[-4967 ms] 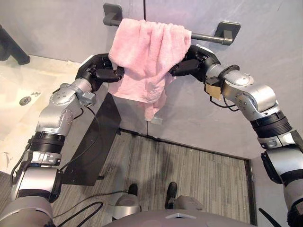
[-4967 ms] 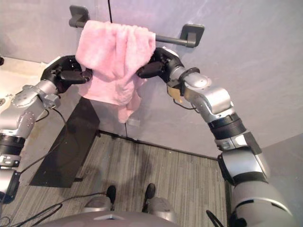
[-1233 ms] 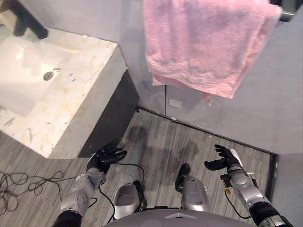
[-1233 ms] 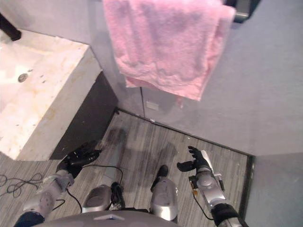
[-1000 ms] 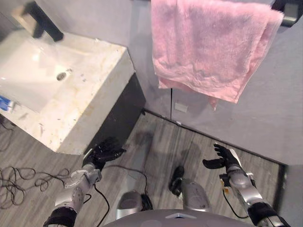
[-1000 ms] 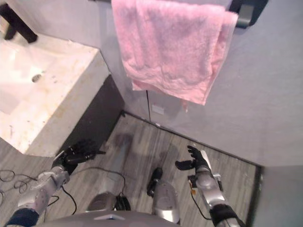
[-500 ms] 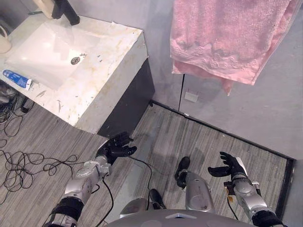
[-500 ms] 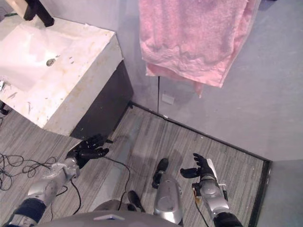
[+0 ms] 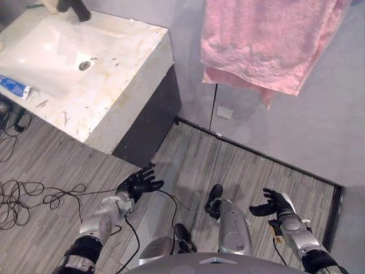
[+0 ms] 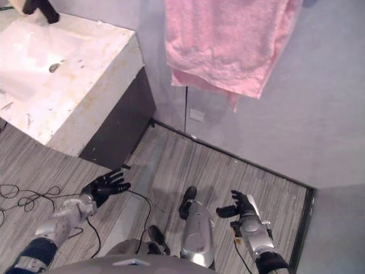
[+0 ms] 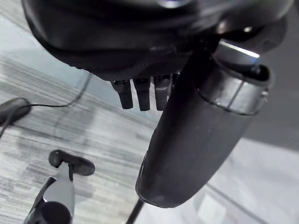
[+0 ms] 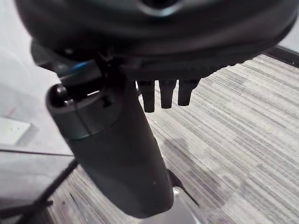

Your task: Organize the bathroom.

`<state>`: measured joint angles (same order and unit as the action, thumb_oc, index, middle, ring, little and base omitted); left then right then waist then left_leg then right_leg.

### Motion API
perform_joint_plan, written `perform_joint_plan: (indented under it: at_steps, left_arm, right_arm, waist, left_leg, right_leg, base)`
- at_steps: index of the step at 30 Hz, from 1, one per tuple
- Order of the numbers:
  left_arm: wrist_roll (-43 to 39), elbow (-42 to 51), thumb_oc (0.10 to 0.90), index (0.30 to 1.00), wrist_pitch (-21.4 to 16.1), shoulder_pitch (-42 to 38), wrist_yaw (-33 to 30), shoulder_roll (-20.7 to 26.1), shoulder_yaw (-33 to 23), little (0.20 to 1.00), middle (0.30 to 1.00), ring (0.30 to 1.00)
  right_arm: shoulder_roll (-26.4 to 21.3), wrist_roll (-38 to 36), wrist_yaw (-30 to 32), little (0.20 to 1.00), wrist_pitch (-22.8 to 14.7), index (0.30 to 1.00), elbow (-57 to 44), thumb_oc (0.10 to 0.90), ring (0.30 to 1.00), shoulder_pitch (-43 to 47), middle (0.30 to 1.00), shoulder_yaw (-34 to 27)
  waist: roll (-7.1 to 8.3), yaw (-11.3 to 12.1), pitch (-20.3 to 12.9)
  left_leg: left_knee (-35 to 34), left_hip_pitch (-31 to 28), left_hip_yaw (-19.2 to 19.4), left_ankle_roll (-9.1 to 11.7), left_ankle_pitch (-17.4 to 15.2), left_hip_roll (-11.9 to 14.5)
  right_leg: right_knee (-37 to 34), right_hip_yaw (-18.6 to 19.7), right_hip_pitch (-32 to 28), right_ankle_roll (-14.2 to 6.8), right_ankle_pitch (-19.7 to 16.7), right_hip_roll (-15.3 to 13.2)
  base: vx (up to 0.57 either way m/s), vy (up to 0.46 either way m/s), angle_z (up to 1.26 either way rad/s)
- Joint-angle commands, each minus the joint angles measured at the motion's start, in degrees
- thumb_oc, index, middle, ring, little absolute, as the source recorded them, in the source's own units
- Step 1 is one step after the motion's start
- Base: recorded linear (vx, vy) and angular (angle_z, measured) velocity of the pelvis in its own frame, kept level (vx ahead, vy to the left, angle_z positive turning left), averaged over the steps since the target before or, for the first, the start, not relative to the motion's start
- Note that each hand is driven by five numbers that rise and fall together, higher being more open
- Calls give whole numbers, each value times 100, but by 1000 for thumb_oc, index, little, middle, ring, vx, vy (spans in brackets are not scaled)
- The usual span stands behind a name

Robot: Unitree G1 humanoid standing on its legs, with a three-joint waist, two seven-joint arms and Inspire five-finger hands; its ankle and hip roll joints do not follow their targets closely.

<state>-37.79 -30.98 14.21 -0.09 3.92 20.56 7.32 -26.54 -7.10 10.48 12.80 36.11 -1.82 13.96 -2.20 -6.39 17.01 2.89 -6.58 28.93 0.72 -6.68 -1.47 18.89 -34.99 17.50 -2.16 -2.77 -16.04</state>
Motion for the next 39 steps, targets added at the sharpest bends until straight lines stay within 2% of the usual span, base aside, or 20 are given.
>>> perform_joint_plan:
  at_steps: [1,8,11,13,14,15,16,17,18,19,22,25,28,29,30,32,34,36,38,39]
  left_arm:
    - [257,-308,800,900,-57,236,-257,169,-329,900,900,900]
    - [660,-1802,800,900,-150,428,-514,-130,-627,900,900,900]
    - [845,-2184,800,900,-151,451,-613,-159,-716,900,900,900]
    - [1060,-2279,800,900,-155,434,-613,-173,-714,900,900,900]
    - [1267,-2317,800,900,-197,411,-564,-148,-643,900,900,900]
    - [1302,-2325,800,900,-198,405,-549,-143,-619,900,900,900]
    - [1302,-2325,800,900,-198,405,-549,-143,-619,900,900,900]
    - [1078,-2196,800,900,-73,280,-729,-28,-449,900,900,900]
    - [1078,-2196,800,900,-73,280,-729,-28,-449,900,900,900]
    - [968,-2195,800,900,2,61,-846,20,-412,900,900,900]
    - [945,-2332,800,900,-108,-73,-953,-8,-413,900,900,900]
    - [804,-2512,800,900,-535,-144,-972,-87,-443,900,900,900]
    - [770,-2539,800,900,-670,-65,-925,-144,-549,900,900,900]
    - [626,-2555,800,900,-718,-53,-931,-164,-576,900,900,900]
    - [701,-2487,800,900,-753,13,-921,-226,-655,900,900,900]
    - [631,-2476,800,900,-797,54,-990,-282,-704,900,900,900]
    - [632,-2435,800,900,-844,82,-1035,-317,-742,900,900,900]
    - [699,-2426,800,900,-798,71,-1068,-298,-782,900,900,900]
    - [654,-2484,800,900,-772,-12,-1049,-240,-764,900,900,900]
    - [616,-2592,800,900,-825,-125,-1039,-218,-690,900,900,900]
  right_arm:
    - [90,221,-132,900,-19,900,219,800,900,295,900,62]
    - [204,501,-396,900,146,900,619,800,900,520,900,294]
    - [228,530,-462,900,268,900,604,800,900,519,900,307]
    - [238,419,-411,900,359,900,548,800,900,445,900,234]
    - [247,275,-318,900,394,900,496,800,900,313,900,133]
    - [250,252,-294,900,394,900,484,800,900,281,900,112]
    - [250,252,-294,900,394,900,484,800,900,281,900,112]
    - [288,414,-255,900,373,900,362,800,900,-18,900,-35]
    - [288,414,-255,900,373,900,362,800,900,-18,900,-35]
    - [348,476,-211,900,187,900,523,800,900,40,900,51]
    - [419,684,-319,900,13,900,857,800,900,268,900,222]
    - [448,733,-441,900,-169,900,1177,800,900,536,900,486]
    - [489,690,-476,900,-148,900,1253,800,900,519,900,512]
    - [502,646,-459,900,-156,900,1257,800,900,487,900,513]
    - [522,612,-446,900,-178,900,1347,800,900,476,900,489]
    - [542,640,-432,900,-172,900,1406,800,900,508,900,513]
    - [540,523,-379,900,-215,900,1457,800,900,545,900,531]
    - [535,438,-332,900,-262,900,1537,800,900,598,900,526]
    - [490,357,-288,900,-300,900,1609,800,900,655,900,504]
    - [418,304,-271,900,-335,900,1706,800,900,775,900,515]
  waist:
    - [160,282,-132]
    - [323,537,-138]
    - [377,545,-133]
    - [431,445,-101]
    - [353,305,-108]
    - [328,266,-114]
    - [328,266,-114]
    - [-21,-52,-205]
    - [-21,-52,-205]
    - [-97,-46,-199]
    - [-41,72,-166]
    - [-56,181,-63]
    - [-45,156,-96]
    - [-40,153,-120]
    - [44,185,-150]
    - [145,273,-156]
    - [239,322,-139]
    - [274,287,-169]
    - [243,221,-211]
    - [211,214,-226]
  left_leg:
    - [568,-372,-83,-302,-1120,-188]
    - [677,-203,-386,-264,-956,-161]
    - [777,-129,-571,-278,-921,-161]
    - [748,-13,-866,-354,-762,-266]
    - [718,85,-1270,-414,-677,-268]
    - [710,108,-1360,-428,-659,-267]
    - [710,108,-1360,-428,-659,-267]
    - [551,407,-2113,-450,-305,-313]
    - [551,407,-2113,-450,-305,-313]
    - [446,537,-2333,-440,-134,-376]
    - [429,578,-2312,-431,-120,-437]
    - [222,554,-2338,-384,-3,-341]
    - [287,503,-2274,-349,-23,-272]
    - [370,537,-2240,-315,-19,-251]
    - [859,685,-2330,-258,-179,-263]
    - [1282,869,-2612,-194,-267,-221]
    - [1647,1013,-2752,-57,-131,169]
    - [1553,913,-2779,43,36,601]
    - [1273,757,-2893,200,588,1146]
    - [1024,757,-3198,306,945,1408]
  right_leg:
    - [-1201,241,-240,-833,-944,75]
    - [-1395,580,-415,-948,-922,66]
    - [-1495,994,-469,-1030,-869,57]
    - [-1274,1740,-407,-999,-961,17]
    - [-948,2660,-398,-957,-864,182]
    - [-879,2859,-391,-945,-832,238]
    - [-879,2859,-391,-945,-832,238]
    - [-80,3993,-419,-772,-156,991]
    - [-80,3993,-419,-772,-156,991]
    - [-68,4000,-521,-705,45,1156]
    - [-484,3660,-653,-666,170,1128]
    - [-641,3552,-794,-572,356,1258]
    - [-701,3575,-959,-492,480,1378]
    - [-714,3563,-1029,-458,525,1417]
    - [-708,3562,-1101,-385,579,1410]
    - [-622,3609,-1129,-316,639,1392]
    - [-465,3566,-1130,-240,736,1342]
    - [-364,3569,-1107,-213,804,1316]
    - [-211,3664,-1041,-176,904,1319]
    - [-123,3872,-981,-203,964,1287]
  base:
    - [-152,-79,23]
    - [-116,-16,38]
    - [-60,-7,28]
    - [-92,-38,54]
    - [-81,-52,121]
    - [-20,-15,103]
    - [-132,81,223]
    - [-127,83,140]
    - [-223,89,250]
    - [-106,2,187]
    - [-107,-62,99]
    - [-116,-135,-57]
    - [6,-126,44]
    - [14,-95,71]
    - [8,-73,75]
    - [-19,-30,60]
    - [-40,25,13]
    - [-16,106,13]
    - [-39,333,34]
    - [-60,483,24]
